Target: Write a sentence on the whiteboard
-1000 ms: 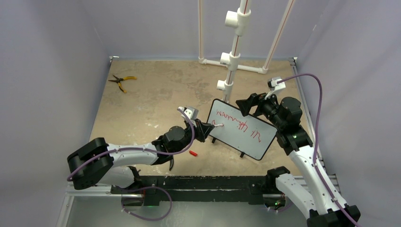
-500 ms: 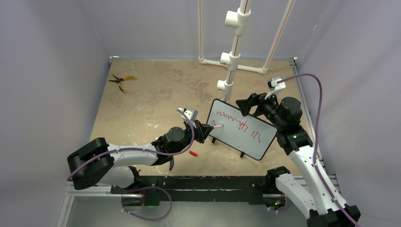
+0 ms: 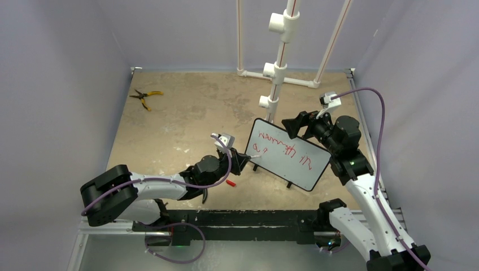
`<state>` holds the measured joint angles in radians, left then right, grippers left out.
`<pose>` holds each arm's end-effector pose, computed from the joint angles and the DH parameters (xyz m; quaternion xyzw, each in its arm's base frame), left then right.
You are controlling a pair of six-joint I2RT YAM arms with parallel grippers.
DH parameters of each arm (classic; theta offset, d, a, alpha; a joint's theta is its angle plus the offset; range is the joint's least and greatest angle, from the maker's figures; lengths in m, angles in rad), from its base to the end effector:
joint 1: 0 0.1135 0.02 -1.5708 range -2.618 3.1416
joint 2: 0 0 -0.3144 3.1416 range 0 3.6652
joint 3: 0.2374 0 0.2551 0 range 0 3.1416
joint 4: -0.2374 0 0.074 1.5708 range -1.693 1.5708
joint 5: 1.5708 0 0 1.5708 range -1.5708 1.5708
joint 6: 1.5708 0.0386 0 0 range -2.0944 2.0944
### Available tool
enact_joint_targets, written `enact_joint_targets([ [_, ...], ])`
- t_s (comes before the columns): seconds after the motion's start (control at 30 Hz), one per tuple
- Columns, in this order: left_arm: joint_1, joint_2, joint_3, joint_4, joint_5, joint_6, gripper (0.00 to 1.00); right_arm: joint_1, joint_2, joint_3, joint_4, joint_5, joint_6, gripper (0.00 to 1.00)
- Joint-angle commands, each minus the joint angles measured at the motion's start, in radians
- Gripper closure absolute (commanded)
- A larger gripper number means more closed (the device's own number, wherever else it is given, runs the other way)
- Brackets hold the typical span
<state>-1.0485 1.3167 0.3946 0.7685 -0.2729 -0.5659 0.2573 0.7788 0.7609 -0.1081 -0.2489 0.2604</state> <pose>0.1330 -0.2101 0.2395 0.0938 0.7516 -0.3943 0.5204 0.1482 0.0488 0.3759 -0.0809 0.7445 0.2580 0.6104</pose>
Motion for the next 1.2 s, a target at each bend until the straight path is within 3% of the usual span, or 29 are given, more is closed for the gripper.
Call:
enact_joint_targets([
  [0.0, -0.004, -0.015, -0.012, 0.009, -0.030, -0.015, 1.00, 0.005, 0.001, 0.000, 0.030, 0.002, -0.018, 0.06],
  [0.77, -0.004, -0.128, 0.040, -0.060, -0.006, 0.032, 1.00, 0.005, 0.001, -0.002, 0.028, 0.003, -0.018, 0.06],
  [1.17, -0.028, 0.009, 0.108, 0.064, 0.081, 0.028, 1.00, 0.005, 0.000, 0.002, 0.025, 0.005, -0.018, 0.06],
])
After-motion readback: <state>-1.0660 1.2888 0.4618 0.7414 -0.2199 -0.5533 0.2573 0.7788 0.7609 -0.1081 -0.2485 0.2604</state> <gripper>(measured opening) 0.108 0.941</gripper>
